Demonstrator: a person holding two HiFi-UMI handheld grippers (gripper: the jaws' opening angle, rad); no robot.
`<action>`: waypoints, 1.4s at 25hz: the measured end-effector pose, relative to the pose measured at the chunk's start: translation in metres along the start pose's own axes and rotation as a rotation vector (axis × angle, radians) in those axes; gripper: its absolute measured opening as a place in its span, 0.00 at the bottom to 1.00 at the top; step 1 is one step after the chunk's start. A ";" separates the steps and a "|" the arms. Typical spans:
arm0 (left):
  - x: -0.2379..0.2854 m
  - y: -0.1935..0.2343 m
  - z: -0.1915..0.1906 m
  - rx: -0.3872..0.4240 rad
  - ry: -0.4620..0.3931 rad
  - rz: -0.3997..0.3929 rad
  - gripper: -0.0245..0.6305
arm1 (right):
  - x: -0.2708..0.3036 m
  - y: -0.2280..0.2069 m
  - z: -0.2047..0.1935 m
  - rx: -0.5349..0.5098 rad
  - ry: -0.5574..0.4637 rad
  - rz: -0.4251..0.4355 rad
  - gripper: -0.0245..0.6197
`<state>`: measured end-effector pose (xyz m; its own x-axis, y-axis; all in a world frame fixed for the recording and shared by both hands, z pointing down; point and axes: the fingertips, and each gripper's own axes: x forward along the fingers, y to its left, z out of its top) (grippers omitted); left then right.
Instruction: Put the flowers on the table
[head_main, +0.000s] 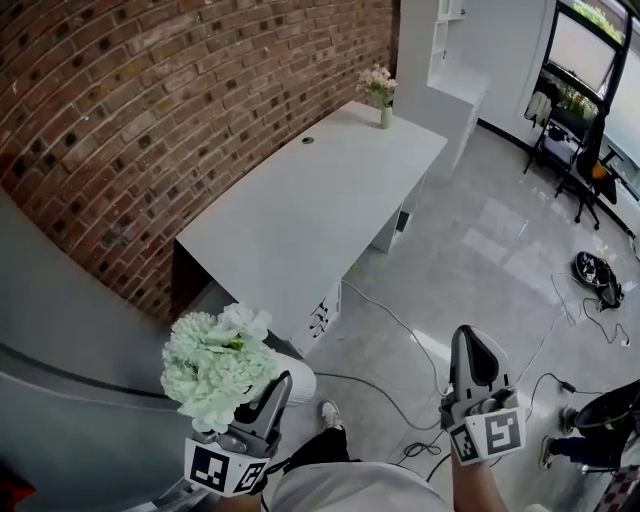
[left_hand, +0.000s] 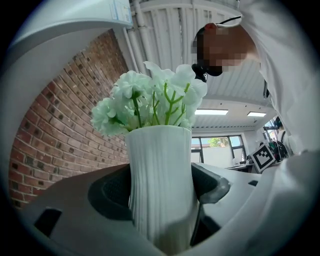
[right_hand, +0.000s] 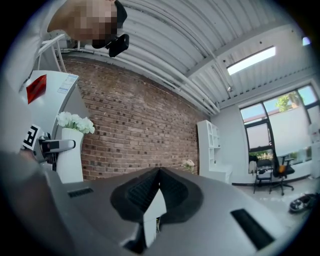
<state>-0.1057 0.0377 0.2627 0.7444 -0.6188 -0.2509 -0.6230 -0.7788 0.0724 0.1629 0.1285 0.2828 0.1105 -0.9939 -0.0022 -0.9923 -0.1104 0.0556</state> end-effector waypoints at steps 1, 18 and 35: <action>0.006 0.008 -0.001 -0.002 0.000 -0.003 0.57 | 0.011 0.003 0.001 0.000 -0.002 0.004 0.06; 0.060 0.095 -0.014 -0.023 -0.022 -0.019 0.57 | 0.121 0.040 0.011 -0.031 0.003 0.033 0.06; 0.105 0.096 -0.029 0.006 -0.044 0.073 0.57 | 0.205 0.028 0.011 -0.021 -0.054 0.203 0.06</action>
<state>-0.0802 -0.1051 0.2709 0.6856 -0.6691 -0.2868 -0.6772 -0.7307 0.0860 0.1568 -0.0780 0.2733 -0.0952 -0.9946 -0.0425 -0.9925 0.0915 0.0813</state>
